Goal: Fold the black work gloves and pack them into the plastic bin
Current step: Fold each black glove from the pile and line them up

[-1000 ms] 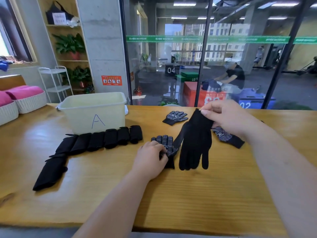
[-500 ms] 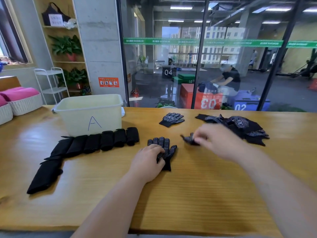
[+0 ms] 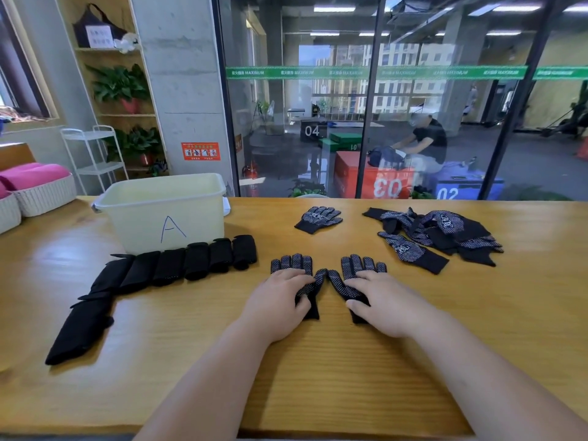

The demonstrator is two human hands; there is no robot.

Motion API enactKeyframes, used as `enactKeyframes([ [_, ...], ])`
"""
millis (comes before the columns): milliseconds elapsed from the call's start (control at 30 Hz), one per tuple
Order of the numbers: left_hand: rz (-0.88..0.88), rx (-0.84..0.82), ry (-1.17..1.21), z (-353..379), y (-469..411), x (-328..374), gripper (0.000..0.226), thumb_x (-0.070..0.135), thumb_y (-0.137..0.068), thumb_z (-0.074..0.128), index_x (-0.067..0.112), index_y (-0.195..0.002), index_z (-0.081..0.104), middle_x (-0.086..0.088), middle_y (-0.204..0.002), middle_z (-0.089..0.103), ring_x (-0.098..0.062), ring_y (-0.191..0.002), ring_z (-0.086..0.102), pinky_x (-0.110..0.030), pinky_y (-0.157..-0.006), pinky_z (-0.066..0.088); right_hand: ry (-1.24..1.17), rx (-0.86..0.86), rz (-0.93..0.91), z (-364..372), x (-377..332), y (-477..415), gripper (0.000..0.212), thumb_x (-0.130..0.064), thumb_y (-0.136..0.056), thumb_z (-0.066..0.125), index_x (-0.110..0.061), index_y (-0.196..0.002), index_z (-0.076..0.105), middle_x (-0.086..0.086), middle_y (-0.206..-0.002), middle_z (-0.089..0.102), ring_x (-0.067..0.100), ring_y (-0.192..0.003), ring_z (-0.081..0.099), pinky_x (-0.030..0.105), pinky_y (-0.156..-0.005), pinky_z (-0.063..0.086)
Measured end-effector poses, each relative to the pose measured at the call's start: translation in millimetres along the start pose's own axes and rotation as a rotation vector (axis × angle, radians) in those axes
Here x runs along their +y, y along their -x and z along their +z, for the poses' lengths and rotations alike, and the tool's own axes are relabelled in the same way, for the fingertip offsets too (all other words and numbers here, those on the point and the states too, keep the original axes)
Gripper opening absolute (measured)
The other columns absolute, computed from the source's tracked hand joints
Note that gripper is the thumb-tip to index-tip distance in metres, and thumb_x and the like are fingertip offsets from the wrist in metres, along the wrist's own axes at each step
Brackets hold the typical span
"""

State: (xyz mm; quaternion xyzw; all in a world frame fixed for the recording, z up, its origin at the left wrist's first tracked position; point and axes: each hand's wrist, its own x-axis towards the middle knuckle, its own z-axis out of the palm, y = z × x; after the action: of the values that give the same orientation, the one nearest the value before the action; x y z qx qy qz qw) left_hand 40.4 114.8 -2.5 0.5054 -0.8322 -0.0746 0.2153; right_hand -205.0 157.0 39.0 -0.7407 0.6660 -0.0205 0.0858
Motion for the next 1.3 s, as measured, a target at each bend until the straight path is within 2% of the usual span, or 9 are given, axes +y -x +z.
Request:
enactKeyframes([
  [100, 0.018, -0.045, -0.079, 1.9, -2.9, -1.1, 0.050, 0.042, -0.106, 0.044, 0.047, -0.155, 0.048, 0.015, -0.168, 0.038, -0.013, -0.158, 0.025, -0.043, -0.128, 0.028, -0.003, 0.071, 0.018, -6.5, -4.4, -11.5, 0.059, -0.061, -0.108, 0.036, -0.040, -0.164, 0.033, -0.008, -0.175, 0.021, 0.023, -0.160, 0.018, 0.050, -0.126, 0.030],
  [433, -0.012, -0.289, -0.192, -0.9, -8.3, 1.7, 0.056, 0.050, -0.111, 0.019, 0.054, -0.166, 0.009, 0.010, -0.179, -0.003, -0.019, -0.165, -0.011, -0.045, -0.133, -0.004, 0.046, -0.017, 0.119, 21.7, -8.7, -39.4, 0.071, -0.074, -0.104, 0.008, -0.046, -0.167, -0.003, -0.003, -0.177, -0.016, 0.026, -0.163, -0.016, 0.052, -0.132, -0.003],
  [600, -0.064, -0.322, -0.198, -22.1, 8.8, 18.2, 0.056, 0.048, -0.109, 0.034, 0.043, -0.165, 0.031, 0.003, -0.175, 0.022, -0.029, -0.162, 0.015, -0.048, -0.131, 0.017, 0.058, -0.036, 0.061, 28.7, -6.3, -15.4, 0.069, -0.074, -0.103, 0.007, -0.048, -0.166, -0.008, -0.006, -0.176, -0.020, 0.023, -0.162, -0.020, 0.050, -0.132, -0.005],
  [700, -0.086, -0.093, -0.246, -24.3, 7.1, 29.0, 0.045, 0.048, -0.109, 0.037, 0.037, -0.146, 0.059, 0.000, -0.150, 0.054, -0.029, -0.144, 0.044, -0.042, -0.118, 0.037, 0.059, -0.008, 0.044, 33.6, -7.9, -5.1, 0.070, -0.074, -0.103, 0.008, -0.048, -0.166, -0.009, -0.007, -0.176, -0.019, 0.021, -0.162, -0.019, 0.048, -0.132, -0.004],
  [800, -0.195, -0.127, -0.214, -7.6, -5.6, 27.4, 0.060, 0.056, -0.112, 0.027, 0.027, -0.163, 0.037, -0.007, -0.174, 0.025, -0.032, -0.163, 0.014, -0.048, -0.131, 0.018, 0.056, 0.000, 0.051, 34.9, -11.6, -2.6, 0.070, -0.074, -0.103, 0.008, -0.048, -0.166, -0.008, -0.008, -0.176, -0.019, 0.020, -0.162, -0.018, 0.048, -0.132, -0.004],
  [933, -0.261, -0.260, -0.245, 9.2, -16.4, 14.0, 0.078, 0.067, -0.108, 0.014, 0.022, -0.171, 0.003, -0.006, -0.179, -0.008, -0.027, -0.165, -0.011, -0.051, -0.133, -0.001, 0.052, 0.001, 0.070, 36.2, -13.5, -1.6, 0.070, -0.074, -0.103, 0.008, -0.047, -0.166, -0.007, -0.008, -0.175, -0.019, 0.019, -0.162, -0.018, 0.048, -0.132, -0.004],
  [1067, -0.235, -0.317, -0.260, 4.8, -22.2, 10.9, 0.079, 0.068, -0.107, 0.013, 0.024, -0.171, -0.001, -0.004, -0.179, -0.012, -0.027, -0.164, -0.014, -0.051, -0.133, -0.003, 0.037, 0.012, 0.079, 37.5, -17.6, -2.6, 0.070, -0.074, -0.103, 0.009, -0.046, -0.167, -0.005, -0.008, -0.176, -0.018, 0.020, -0.163, -0.017, 0.049, -0.132, -0.004],
  [1167, -0.222, -0.171, -0.221, 3.1, -13.7, 11.3, 0.071, 0.061, -0.110, 0.018, 0.025, -0.171, 0.011, -0.004, -0.180, -0.001, -0.025, -0.165, -0.011, -0.049, -0.133, -0.001, -0.020, 0.101, 0.051, 40.9, -19.5, 1.0, 0.067, -0.070, -0.106, 0.011, -0.047, -0.167, 0.001, -0.009, -0.177, -0.010, 0.017, -0.163, -0.012, 0.047, -0.133, -0.001],
  [1300, -0.111, -0.098, -0.085, -9.4, 10.6, 15.7, 0.061, 0.055, -0.113, 0.026, 0.032, -0.169, 0.025, 0.004, -0.179, 0.010, -0.022, -0.165, -0.001, -0.047, -0.134, 0.007, -0.081, 0.347, -0.045, 38.6, -18.4, 16.0, 0.061, -0.063, -0.107, 0.013, -0.047, -0.163, 0.030, -0.013, -0.176, 0.017, 0.012, -0.163, 0.006, 0.042, -0.132, 0.010],
])
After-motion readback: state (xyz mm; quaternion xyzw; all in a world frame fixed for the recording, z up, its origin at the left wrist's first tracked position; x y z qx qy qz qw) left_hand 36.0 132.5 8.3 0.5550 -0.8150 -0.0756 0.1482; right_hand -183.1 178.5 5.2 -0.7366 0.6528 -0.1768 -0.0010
